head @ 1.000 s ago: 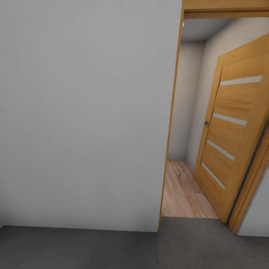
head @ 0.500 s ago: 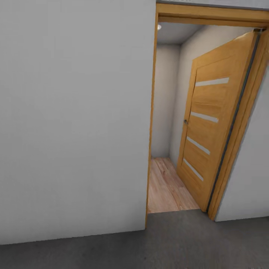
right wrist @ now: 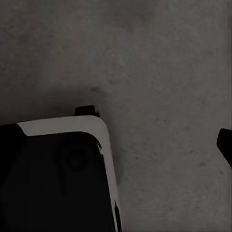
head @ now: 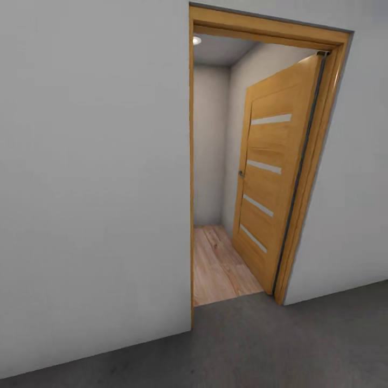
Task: Move the two storage containers from the living room to the garage. In the garage, place one container on the floor and stack the other container on top of it (either order is fine).
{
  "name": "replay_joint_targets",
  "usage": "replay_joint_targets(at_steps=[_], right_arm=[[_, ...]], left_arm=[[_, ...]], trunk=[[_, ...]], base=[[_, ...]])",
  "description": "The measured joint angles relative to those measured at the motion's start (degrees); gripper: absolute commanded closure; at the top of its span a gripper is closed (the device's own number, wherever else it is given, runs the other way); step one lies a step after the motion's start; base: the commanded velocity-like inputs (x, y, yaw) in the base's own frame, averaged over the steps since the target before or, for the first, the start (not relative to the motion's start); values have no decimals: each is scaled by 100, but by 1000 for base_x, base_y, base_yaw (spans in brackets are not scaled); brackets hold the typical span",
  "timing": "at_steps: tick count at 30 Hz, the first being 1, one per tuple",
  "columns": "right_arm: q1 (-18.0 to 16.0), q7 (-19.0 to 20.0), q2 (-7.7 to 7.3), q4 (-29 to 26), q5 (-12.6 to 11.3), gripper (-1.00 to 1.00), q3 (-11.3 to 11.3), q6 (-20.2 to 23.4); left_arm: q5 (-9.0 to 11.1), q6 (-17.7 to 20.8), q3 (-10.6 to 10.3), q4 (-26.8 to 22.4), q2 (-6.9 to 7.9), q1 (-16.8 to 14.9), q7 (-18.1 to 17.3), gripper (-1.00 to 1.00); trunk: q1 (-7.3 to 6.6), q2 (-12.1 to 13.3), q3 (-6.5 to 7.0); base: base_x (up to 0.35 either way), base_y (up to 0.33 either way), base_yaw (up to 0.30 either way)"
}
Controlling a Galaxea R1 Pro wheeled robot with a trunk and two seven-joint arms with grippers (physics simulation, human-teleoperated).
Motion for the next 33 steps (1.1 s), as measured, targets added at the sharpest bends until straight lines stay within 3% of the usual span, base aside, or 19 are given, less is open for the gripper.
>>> replay_joint_targets(at_steps=[7,33], right_arm=[[-1,0,42,0,224,-100,33,6],[-4,-5,43,0,231,-100,35,10]], left_arm=[[11,-31,-6,10,-1,0,5,-100],[10,-36,-15,19,-4,0,16,-100]], trunk=[[0,0,0],[0,0,0]], base=[[0,0,-297],[0,0,-289]])
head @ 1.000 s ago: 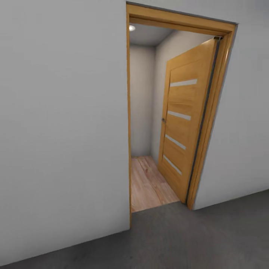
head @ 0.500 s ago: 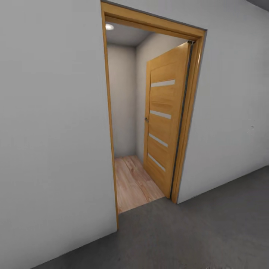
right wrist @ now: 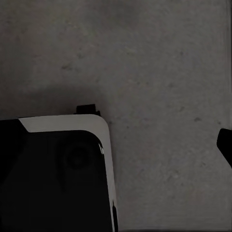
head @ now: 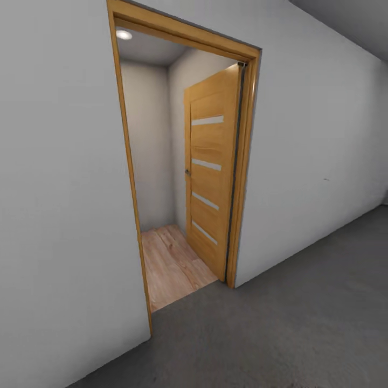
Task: Move the two storage containers from the living room to the garage. In the garage, place one container on the floor and stack the other container on top of it (either order is fine).
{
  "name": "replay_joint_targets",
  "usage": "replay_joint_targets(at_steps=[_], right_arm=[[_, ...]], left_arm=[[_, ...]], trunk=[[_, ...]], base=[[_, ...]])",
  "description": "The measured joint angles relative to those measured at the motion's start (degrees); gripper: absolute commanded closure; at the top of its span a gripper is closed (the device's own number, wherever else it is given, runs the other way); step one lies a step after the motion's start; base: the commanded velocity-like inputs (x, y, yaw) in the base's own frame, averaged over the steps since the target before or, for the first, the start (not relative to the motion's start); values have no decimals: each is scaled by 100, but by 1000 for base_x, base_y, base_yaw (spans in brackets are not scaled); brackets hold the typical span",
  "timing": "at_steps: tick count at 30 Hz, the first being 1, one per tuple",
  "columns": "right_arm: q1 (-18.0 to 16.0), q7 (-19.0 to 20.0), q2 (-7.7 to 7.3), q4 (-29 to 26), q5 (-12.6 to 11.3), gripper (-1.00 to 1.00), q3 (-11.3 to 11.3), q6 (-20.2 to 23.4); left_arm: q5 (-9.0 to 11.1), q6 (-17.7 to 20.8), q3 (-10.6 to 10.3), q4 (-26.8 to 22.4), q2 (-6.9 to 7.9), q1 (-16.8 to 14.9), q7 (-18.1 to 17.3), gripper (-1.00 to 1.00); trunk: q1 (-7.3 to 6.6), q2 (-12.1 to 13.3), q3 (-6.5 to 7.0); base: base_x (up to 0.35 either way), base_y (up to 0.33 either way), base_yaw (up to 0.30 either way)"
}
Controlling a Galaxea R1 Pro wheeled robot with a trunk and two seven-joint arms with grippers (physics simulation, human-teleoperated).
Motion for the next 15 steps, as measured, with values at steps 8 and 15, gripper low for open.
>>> replay_joint_targets(at_steps=[8,15], right_arm=[[1,-5,-5,-3,5,-100,0,2],[2,-4,3,-3,9,-100,1,2]], left_arm=[[-9,0,0,-2,1,1,-7,-100],[-10,0,-5,-2,-1,1,-7,-100]], trunk=[[0,0,0],[0,0,0]], base=[[0,0,-37],[0,0,-1]])
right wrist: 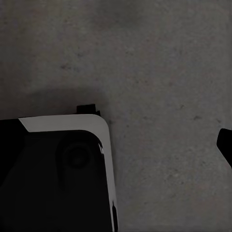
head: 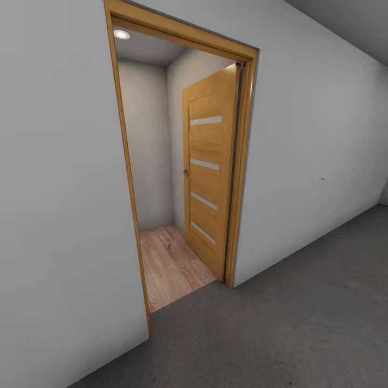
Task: Move the two storage containers from the living room to the garage. In the garage, place one container on the floor and stack the other container on top of it (either order is fine).
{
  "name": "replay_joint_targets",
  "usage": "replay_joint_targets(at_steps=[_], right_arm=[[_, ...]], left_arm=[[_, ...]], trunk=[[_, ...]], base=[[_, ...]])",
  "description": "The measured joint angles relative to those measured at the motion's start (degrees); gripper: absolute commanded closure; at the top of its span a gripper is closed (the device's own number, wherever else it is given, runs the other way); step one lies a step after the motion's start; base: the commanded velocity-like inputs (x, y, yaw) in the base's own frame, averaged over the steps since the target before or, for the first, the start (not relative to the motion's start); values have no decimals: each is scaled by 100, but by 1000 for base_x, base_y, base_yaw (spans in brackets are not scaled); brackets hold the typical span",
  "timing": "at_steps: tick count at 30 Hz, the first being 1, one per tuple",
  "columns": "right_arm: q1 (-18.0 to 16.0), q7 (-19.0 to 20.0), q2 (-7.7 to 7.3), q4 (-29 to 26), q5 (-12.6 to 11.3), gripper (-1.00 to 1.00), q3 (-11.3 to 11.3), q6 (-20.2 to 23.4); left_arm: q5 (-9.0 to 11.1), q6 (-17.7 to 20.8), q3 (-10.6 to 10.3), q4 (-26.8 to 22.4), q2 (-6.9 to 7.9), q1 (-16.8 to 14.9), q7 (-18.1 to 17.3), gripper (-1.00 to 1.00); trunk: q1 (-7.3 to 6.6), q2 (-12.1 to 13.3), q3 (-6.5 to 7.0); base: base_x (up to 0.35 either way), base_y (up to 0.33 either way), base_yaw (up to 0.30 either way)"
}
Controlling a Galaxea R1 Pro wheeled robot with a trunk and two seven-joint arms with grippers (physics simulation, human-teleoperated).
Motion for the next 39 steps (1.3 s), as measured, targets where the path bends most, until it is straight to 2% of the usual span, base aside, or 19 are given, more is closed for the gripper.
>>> replay_joint_targets(at_steps=[11,25,39], right_arm=[[0,-6,11,2,-7,-100,-2,0],[-6,-71,12,-3,-26,-100,-3,8],[-6,-77,12,-5,-35,-100,-10,8]], left_arm=[[-11,17,-3,0,-7,0,-1,-100],[-45,71,-11,-9,-8,0,-1,-100],[-34,81,-6,-9,6,0,0,-100]], trunk=[[-2,0,0],[-3,0,0],[-3,0,0]], base=[[64,-49,0],[280,-180,0],[309,-69,0]])
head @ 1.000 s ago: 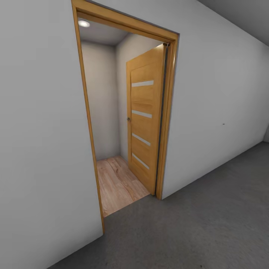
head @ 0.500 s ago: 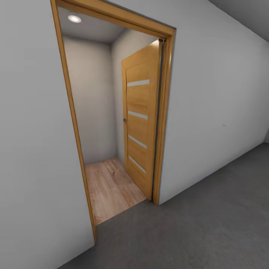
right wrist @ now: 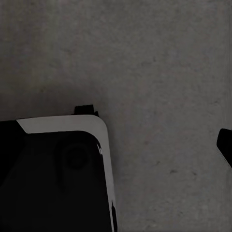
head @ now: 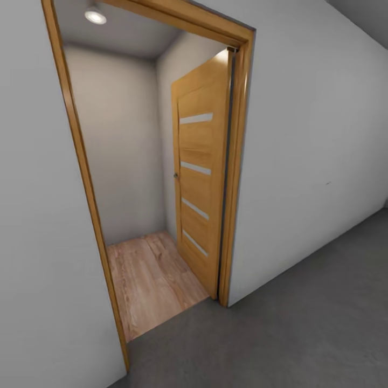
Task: Move the two storage containers from the living room to the garage. In the garage, place one container on the floor and stack the other container on top of it (either order is fine).
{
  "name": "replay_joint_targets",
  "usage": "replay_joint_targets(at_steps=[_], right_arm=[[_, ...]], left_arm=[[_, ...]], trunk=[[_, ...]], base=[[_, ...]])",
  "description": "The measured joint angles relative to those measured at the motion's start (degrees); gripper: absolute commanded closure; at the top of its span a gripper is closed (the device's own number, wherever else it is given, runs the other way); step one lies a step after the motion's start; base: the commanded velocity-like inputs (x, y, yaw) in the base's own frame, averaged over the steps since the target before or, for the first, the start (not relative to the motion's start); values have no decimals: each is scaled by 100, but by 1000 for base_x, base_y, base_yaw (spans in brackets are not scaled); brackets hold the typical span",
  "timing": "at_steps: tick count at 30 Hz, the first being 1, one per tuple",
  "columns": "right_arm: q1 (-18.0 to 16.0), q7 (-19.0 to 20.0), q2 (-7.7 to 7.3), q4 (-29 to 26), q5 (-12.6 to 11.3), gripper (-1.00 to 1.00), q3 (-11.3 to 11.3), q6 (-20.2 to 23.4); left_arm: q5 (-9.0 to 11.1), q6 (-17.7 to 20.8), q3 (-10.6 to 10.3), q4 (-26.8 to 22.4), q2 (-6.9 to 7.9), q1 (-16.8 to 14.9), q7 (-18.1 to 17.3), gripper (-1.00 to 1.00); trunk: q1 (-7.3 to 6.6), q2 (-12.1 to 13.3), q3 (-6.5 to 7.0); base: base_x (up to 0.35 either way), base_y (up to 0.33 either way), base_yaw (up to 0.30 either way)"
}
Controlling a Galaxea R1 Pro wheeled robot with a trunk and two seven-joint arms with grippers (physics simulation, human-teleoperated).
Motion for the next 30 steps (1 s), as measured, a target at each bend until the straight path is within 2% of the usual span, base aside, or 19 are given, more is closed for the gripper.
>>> replay_joint_targets(at_steps=[21,30], right_arm=[[-1,26,-11,0,-36,-100,-9,-9],[0,28,-9,0,-36,-100,-8,-9]], left_arm=[[3,-41,1,0,-4,0,0,-100],[-1,-45,0,0,-5,0,-1,-100]], trunk=[[0,0,0],[0,0,0]], base=[[313,-1,0],[313,-70,0]])
